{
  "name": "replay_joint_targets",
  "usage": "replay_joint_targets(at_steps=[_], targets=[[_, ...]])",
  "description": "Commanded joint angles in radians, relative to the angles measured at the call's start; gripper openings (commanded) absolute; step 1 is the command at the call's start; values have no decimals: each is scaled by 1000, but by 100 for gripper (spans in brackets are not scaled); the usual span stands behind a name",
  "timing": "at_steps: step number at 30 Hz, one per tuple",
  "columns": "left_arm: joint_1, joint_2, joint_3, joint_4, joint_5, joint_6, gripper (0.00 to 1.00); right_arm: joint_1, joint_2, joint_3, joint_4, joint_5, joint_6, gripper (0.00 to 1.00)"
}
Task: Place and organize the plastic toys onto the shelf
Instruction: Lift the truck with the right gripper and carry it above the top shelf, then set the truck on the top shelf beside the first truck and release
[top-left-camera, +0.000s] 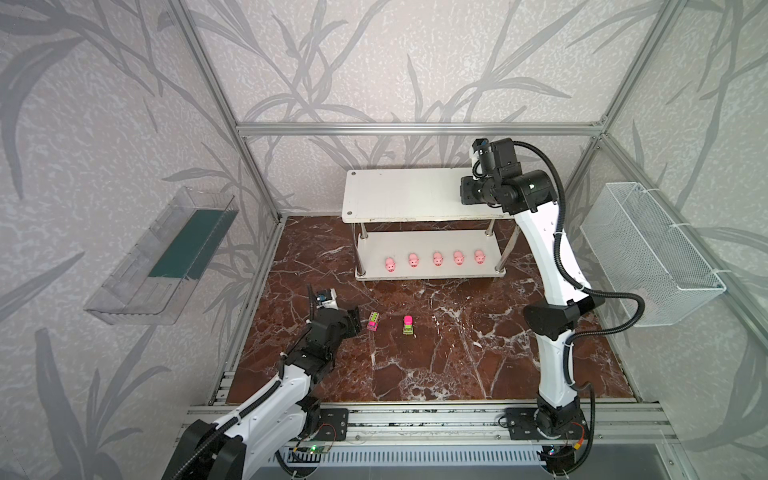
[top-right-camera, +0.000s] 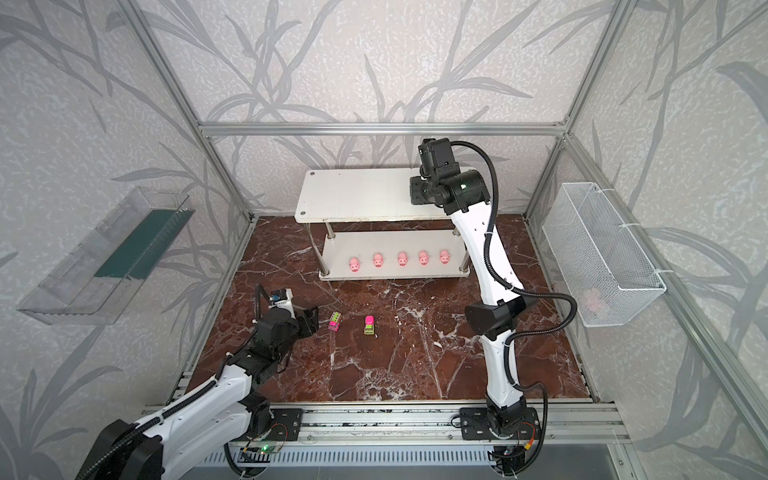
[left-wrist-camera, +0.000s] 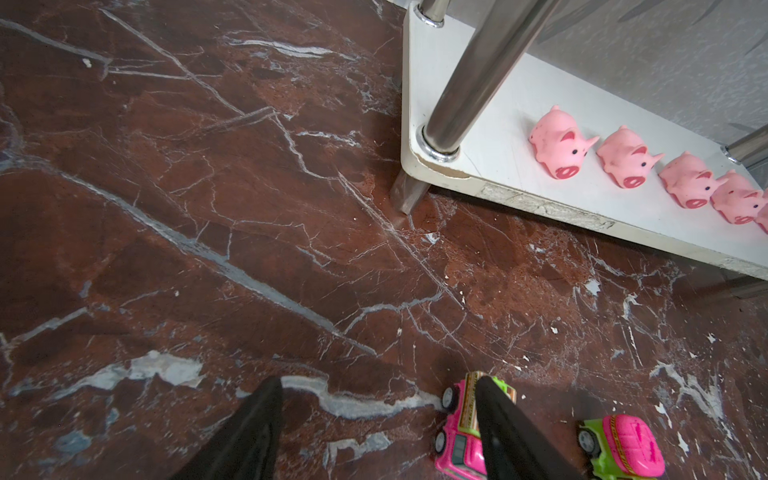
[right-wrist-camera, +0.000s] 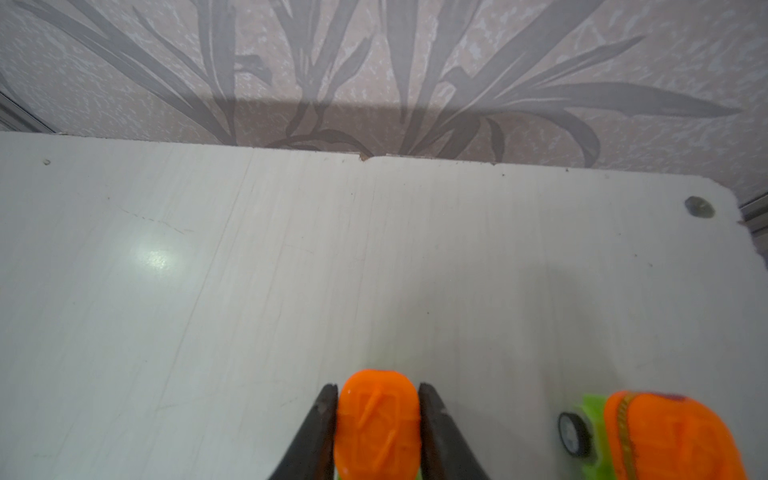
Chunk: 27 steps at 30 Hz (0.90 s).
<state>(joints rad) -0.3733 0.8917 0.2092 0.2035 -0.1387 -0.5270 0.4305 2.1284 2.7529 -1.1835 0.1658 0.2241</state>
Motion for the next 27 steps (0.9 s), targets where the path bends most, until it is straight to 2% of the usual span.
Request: replay_joint_targets(at_steps=[1,12,22,27], targets=[[-4,1,-9,17,-22,-3,71,-11,19,37,-11,-31,7,39],[-4,-1,-14,17,-22,-8,71,-32,-22,53,76,-127,17,58],[-4,-3,-13,16,-19,-11,71,-32,-140,34,214,-153,-31,61],[-4,-9,-17,12,-23,-11,71,-29,-301,-140,310,-214,-69,61]])
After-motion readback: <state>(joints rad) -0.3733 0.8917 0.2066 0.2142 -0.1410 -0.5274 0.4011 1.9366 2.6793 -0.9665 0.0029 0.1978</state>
